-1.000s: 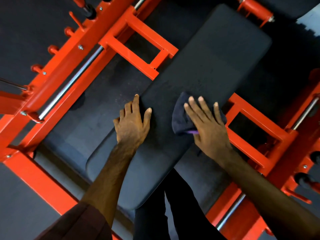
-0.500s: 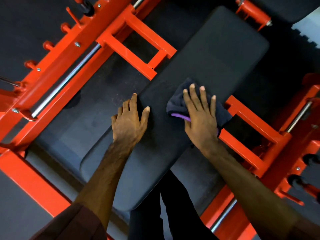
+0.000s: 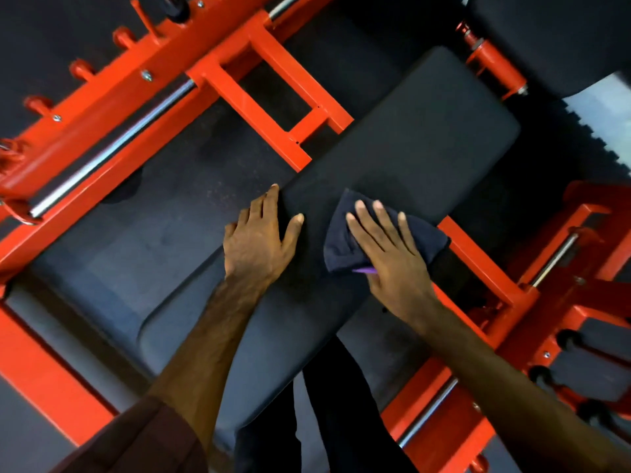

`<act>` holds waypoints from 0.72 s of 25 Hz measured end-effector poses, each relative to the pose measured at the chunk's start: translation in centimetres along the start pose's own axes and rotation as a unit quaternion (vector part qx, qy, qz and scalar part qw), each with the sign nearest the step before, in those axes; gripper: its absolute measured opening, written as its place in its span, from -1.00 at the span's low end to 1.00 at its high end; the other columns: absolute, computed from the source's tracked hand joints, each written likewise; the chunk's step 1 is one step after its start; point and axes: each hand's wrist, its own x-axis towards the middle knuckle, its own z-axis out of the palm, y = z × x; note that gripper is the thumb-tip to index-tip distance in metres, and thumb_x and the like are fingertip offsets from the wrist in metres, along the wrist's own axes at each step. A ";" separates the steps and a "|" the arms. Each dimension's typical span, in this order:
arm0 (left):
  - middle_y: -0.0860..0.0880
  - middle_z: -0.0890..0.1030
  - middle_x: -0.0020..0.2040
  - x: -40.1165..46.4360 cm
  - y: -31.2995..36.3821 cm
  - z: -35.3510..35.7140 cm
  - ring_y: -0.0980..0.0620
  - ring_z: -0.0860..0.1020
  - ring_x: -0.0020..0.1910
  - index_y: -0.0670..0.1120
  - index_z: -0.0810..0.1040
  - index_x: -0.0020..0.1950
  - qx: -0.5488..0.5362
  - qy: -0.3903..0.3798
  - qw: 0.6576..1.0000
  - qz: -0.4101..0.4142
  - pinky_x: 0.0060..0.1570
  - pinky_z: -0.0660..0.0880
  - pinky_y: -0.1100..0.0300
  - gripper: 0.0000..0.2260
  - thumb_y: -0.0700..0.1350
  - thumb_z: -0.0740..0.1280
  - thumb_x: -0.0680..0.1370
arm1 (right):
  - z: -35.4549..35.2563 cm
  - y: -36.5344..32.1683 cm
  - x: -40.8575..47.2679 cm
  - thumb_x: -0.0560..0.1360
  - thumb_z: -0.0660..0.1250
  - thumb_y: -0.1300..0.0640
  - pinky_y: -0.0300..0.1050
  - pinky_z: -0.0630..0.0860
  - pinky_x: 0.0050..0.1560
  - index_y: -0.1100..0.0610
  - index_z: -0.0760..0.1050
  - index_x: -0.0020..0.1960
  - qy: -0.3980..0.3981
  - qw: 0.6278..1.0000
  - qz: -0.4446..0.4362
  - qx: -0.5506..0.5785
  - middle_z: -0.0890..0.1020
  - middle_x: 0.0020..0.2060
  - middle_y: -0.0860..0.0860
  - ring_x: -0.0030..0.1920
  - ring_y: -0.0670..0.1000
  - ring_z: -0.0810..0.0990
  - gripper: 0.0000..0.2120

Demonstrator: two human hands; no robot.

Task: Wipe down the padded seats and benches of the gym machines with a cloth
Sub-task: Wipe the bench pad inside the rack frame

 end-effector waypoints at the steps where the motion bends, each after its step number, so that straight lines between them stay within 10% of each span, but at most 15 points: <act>1: -0.12 0.49 0.49 0.2 0.0 0.0 -0.22 0.51 0.38 -0.02 0.24 0.67 -0.001 -0.005 1.000 -0.001 0.24 0.47 -0.20 -0.32 0.34 0.06 0.65 | -0.7 1.2 -0.6 0.40 0.49 0.20 0.36 0.08 0.61 0.12 0.14 0.70 -0.004 1.000 -0.012 -0.011 0.09 0.70 0.05 0.70 0.15 0.02 -0.05; 6: -0.10 0.48 0.50 0.1 -0.1 0.4 -0.20 0.50 0.39 0.00 0.20 0.68 0.010 -0.006 1.000 -0.009 0.26 0.46 -0.19 -0.34 0.33 0.06 0.67 | -0.7 -1.6 7.2 0.47 0.35 0.13 0.34 -0.05 0.65 0.09 0.03 0.72 0.016 0.984 0.180 0.015 0.00 0.71 0.06 0.70 0.16 -0.05 -0.11; 10: -0.11 0.50 0.48 0.1 0.4 -0.4 -0.21 0.51 0.37 -0.01 0.21 0.69 0.004 -0.028 0.999 -0.017 0.26 0.46 -0.20 -0.35 0.31 0.08 0.68 | -1.8 2.6 3.9 0.42 0.40 0.15 0.38 0.02 0.62 0.10 0.10 0.71 -0.032 0.997 -0.061 -0.019 0.06 0.71 0.03 0.70 0.16 -0.01 -0.08; 15: -0.12 0.49 0.49 0.3 0.5 -0.3 -0.21 0.49 0.39 -0.01 0.19 0.68 0.014 -0.026 0.999 -0.023 0.30 0.44 -0.21 -0.37 0.29 0.09 0.69 | -2.1 0.0 11.8 0.45 0.33 0.15 0.40 -0.03 0.62 0.08 0.06 0.71 0.007 0.989 0.144 0.021 0.03 0.71 0.04 0.70 0.18 -0.03 -0.11; 18: -0.14 0.52 0.47 0.2 0.6 -0.3 -0.24 0.51 0.37 -0.03 0.24 0.67 0.009 -0.022 0.999 -0.025 0.28 0.45 -0.21 -0.36 0.26 0.10 0.66 | -1.4 0.3 10.0 0.47 0.29 0.12 0.39 -0.01 0.62 0.06 0.06 0.72 -0.014 0.998 -0.066 -0.001 0.03 0.71 0.02 0.70 0.19 -0.04 -0.14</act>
